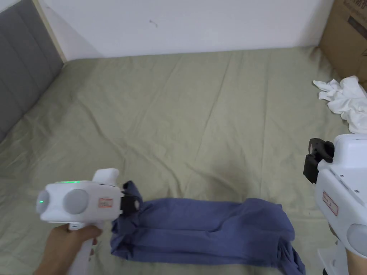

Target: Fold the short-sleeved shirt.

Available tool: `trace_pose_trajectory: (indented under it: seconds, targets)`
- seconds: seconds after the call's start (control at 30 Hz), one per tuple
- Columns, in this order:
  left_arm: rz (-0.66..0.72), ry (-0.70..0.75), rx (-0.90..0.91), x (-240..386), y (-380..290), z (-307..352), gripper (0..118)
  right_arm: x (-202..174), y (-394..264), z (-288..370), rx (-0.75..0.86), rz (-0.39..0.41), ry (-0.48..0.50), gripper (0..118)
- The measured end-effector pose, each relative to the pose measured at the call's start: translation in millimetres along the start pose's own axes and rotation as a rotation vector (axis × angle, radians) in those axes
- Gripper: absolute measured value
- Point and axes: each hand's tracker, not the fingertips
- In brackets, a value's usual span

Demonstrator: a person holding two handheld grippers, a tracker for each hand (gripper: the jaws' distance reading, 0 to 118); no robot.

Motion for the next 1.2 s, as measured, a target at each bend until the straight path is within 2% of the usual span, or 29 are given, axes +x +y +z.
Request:
trace_pose_trajectory:
  seconds: [0.3, 0.33, 0.37, 0.4, 0.43, 0.5, 0.7, 0.93, 1.0, 1.03, 1.07, 1.1, 1.13, 1.2]
  targets:
    - [-0.042, -0.039, -0.141, 87, -9, -95, 13, 22, -8, 10, -0.015, -0.017, -0.025, 3]
    - [-0.051, -0.024, -0.149, 91, -11, -103, 22, 23, -9, 10, -0.017, -0.016, -0.029, 3]
    - [-0.057, 0.009, -0.154, 94, -14, -109, 43, 25, -9, 11, -0.019, -0.013, -0.032, 3]
    - [-0.057, 0.001, -0.155, 97, -15, -113, 72, 27, -9, 12, -0.021, -0.01, -0.035, 3]
    - [-0.049, -0.015, -0.161, 96, -16, -112, 89, 29, -10, 12, -0.022, -0.008, -0.037, 3]
    - [-0.01, -0.081, -0.138, 100, -18, -106, 90, 31, -10, 13, -0.024, -0.007, -0.043, 3]
    - [-0.014, -0.094, -0.019, 89, -8, -67, 91, 31, -4, 14, -0.013, -0.016, -0.043, 3]
    - [0.0, 0.039, 0.19, 43, -4, -18, 91, 27, 4, 14, 0.008, -0.014, -0.033, 3]
    - [0.015, 0.057, 0.21, 31, -8, -16, 87, 26, 5, 14, 0.009, -0.013, -0.028, 3]
    - [0.015, 0.048, 0.22, 26, -9, -18, 70, 25, 6, 14, 0.01, -0.012, -0.028, 3]
    - [0.013, 0.049, 0.228, 23, -12, -21, 49, 24, 6, 14, 0.01, -0.012, -0.027, 3]
    - [0.008, 0.062, 0.225, 21, -15, -27, 17, 24, 6, 14, 0.009, -0.015, -0.026, 3]
    - [-0.002, 0.08, 0.217, 19, -19, -34, 6, 24, 6, 14, 0.008, -0.017, -0.025, 3]
    - [-0.009, 0.082, 0.191, 17, -27, -49, 5, 24, 6, 14, 0.008, -0.021, -0.026, 3]
